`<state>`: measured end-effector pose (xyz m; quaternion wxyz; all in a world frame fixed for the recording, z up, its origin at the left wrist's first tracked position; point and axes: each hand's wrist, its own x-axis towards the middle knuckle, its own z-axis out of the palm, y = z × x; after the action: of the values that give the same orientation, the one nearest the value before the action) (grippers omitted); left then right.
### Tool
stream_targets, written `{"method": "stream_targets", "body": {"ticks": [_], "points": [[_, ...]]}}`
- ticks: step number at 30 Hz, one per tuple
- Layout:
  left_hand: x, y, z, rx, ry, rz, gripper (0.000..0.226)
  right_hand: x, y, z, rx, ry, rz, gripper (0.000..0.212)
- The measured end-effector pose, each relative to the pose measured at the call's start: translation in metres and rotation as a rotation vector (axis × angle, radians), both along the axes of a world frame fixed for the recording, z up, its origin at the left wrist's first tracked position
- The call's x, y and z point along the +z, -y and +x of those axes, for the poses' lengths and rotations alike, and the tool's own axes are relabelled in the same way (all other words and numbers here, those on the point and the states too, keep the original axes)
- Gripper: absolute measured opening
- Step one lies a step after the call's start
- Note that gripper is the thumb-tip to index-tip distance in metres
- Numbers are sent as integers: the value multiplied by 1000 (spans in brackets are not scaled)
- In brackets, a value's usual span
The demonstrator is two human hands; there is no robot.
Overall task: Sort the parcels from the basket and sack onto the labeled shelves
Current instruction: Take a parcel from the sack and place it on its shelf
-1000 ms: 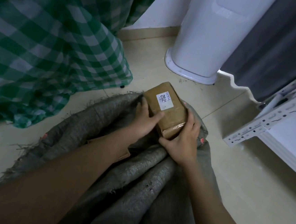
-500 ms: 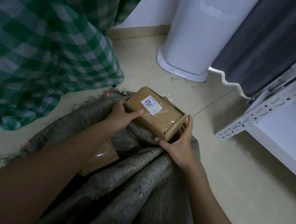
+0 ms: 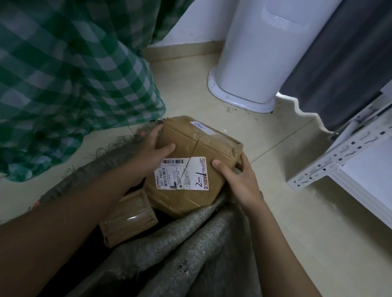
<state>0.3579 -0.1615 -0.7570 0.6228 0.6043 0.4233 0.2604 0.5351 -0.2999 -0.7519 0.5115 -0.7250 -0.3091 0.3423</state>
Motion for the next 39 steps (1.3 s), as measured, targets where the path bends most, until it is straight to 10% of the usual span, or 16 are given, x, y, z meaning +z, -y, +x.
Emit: {"method": "stream_targets", "body": {"ticks": [8,12,16,27,34,39], "points": [[-10,6,0,-39,-141,44,83,-9,0,-4,-76,-71,-10,60],[-23,6,-8,-114,-227,-4,59,-16,6,-2,-210,-144,2,65],[-37,6,-24,-168,-233,-131,91,-26,11,1,-297,-243,-39,106],[-43,-4,-32,-93,-98,-442,89,-31,11,7,-260,-262,-104,81],[-34,4,-19,-5,-217,-55,78,-33,10,9,-354,-283,-109,49],[-27,5,-19,-83,-460,475,87,-29,15,1,-452,228,-115,81]]}}
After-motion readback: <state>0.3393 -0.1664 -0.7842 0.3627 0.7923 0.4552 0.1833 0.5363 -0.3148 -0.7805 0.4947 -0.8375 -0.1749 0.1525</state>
